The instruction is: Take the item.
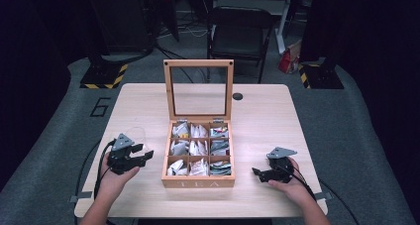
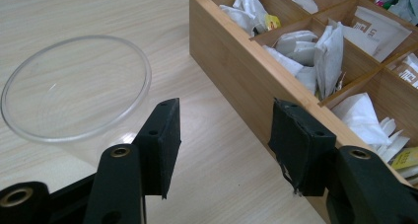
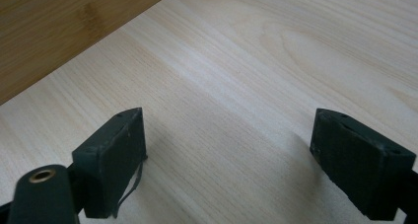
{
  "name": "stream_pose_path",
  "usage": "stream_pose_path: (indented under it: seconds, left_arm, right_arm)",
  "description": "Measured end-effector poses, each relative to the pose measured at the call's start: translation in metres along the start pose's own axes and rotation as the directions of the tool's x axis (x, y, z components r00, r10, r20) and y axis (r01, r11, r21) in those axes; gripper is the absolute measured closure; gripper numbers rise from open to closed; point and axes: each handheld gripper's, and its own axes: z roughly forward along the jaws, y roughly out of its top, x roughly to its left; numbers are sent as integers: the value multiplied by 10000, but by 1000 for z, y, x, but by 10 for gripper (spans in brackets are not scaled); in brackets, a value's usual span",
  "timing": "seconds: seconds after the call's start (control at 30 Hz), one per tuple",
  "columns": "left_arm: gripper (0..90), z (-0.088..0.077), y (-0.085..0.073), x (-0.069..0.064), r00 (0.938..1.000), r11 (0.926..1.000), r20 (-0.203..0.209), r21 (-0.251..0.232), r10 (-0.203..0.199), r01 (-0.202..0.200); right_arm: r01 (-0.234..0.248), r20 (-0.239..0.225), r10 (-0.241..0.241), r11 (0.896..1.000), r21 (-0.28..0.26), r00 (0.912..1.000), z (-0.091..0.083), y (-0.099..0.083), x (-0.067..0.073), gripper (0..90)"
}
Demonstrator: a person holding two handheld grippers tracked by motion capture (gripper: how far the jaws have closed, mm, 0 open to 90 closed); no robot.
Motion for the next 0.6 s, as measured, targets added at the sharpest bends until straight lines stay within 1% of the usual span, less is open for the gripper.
stream_pose_path:
  seconds: [0.03, 0.07, 0.1, 0.27, 0.3, 0.33, 0.4, 0.43, 0.5, 0.57, 0.6]
  left_arm:
    - [452, 0, 2, 0, 10000, 10000, 26, -14, -15, 15]
    - [452, 1, 3, -1, 10000, 10000, 79, -14, 1, -1]
    - [452, 1, 5, -1, 10000, 10000, 95, -24, 8, -8]
    - [456, 1, 13, -3, 9999, 9999, 112, -65, 98, -97]
    - [459, 0, 15, -3, 9998, 9999, 147, 6, 168, -168]
    - [459, 0, 17, -4, 9997, 9999, 153, -32, 170, -170]
    - [461, 0, 18, -4, 9997, 9998, 159, -48, 195, -194]
    - [461, 0, 22, -4, 9995, 9996, 179, -48, 265, -264]
    - [462, 1, 25, -4, 9994, 9995, 188, -63, 306, -304]
    - [466, 2, 28, -6, 9994, 9996, 230, -136, 242, -239]
    - [466, 3, 29, -6, 9992, 9994, 225, -167, 317, -314]
  right_arm:
    - [-51, -4, 51, 10000, 5, 10000, 0, 0, 0, 131]
    - [23, 3, -23, 10000, 1, 10000, 0, 0, 0, 131]
    - [-53, -3, 53, 10000, 8, 10000, 0, 0, 0, 131]
    - [-53, -1, 53, 10000, 7, 10000, 0, 0, 0, 131]
    - [23, 4, -23, 10000, 2, 10000, 0, 0, 0, 131]
    - [-48, -5, 48, 10000, 7, 10000, 0, 0, 0, 131]
    - [13, 2, -13, 10000, -1, 10000, 0, 0, 0, 131]
    - [26, 6, -26, 10000, 1, 10000, 0, 0, 0, 131]
    - [-49, -1, 49, 10000, 7, 10000, 0, 0, 0, 131]
    - [-48, -1, 48, 10000, 8, 10000, 0, 0, 0, 131]
    - [-48, -1, 48, 10000, 8, 10000, 0, 0, 0, 131]
